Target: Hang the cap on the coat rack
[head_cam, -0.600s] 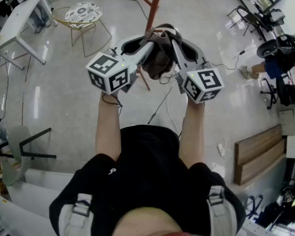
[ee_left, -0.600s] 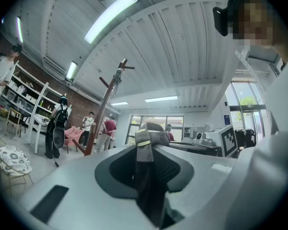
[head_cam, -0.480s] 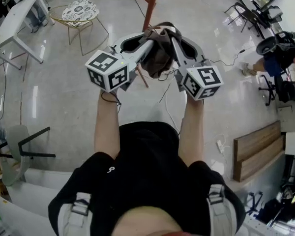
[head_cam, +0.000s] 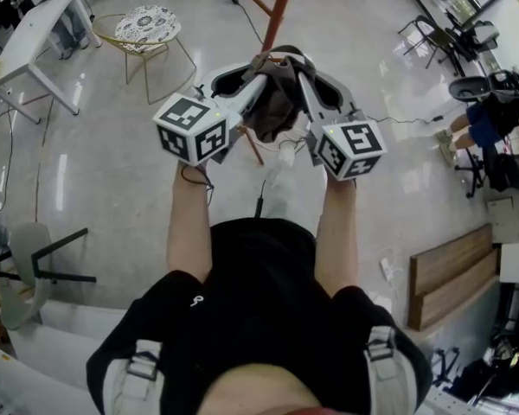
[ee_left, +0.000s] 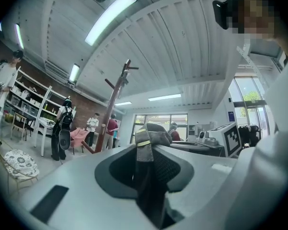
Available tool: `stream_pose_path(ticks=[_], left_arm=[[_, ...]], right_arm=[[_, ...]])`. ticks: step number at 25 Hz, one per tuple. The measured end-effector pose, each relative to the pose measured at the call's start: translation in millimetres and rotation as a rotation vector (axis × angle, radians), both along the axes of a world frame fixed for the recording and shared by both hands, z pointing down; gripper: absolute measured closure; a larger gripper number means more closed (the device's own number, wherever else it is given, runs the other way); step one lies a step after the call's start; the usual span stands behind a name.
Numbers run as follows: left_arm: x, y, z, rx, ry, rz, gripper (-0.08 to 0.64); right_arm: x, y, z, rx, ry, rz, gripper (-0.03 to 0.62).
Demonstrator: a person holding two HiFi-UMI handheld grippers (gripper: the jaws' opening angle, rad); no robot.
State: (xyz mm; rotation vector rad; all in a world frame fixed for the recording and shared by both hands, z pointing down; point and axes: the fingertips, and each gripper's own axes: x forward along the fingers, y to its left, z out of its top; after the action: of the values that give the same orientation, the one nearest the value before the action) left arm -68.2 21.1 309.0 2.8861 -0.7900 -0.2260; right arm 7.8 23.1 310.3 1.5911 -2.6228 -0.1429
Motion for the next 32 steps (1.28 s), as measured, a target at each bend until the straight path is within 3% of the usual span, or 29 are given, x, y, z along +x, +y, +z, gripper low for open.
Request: stream_pose_path(ticks=[6,10,15,20,26,32], left_arm=[[19.3,-25.1,-5.7,0.022,0.0,0.014,0.488],[12.6,-54.5,3.1,0.01,-0.017,-0.031,0.488],[-5.5,-103.7,-2.2,0.009,-0.009,-0.093,0.488],[13.3,-146.7,-5.1,0.021,-0.017,-0.104,0.488],[22.8,-198.3,-6.4,-0.003,-0.021,-0.126,0.488],[27.8,-238.2,21.9,-0.047,-0.06,-0.134,0.488]], right_arm=[[20.7,-31.1,-9.0,0.01,-0.022,-0.005,0.58],[15.6,-64.7,-1.8,0.005,-0.036,-0.039,0.58],[-5.2,-114.8,-5.4,0.015,-0.039,-0.111,0.58],[14.8,-158.7,-9.8,0.019,-0.055,-0.163,0.58],[17.9,-212.4,-16.1,0.013,-0.032,-0.292,0.58],[17.2,-246.3,12.5,-0.026,-0.023,-0.366,0.58]])
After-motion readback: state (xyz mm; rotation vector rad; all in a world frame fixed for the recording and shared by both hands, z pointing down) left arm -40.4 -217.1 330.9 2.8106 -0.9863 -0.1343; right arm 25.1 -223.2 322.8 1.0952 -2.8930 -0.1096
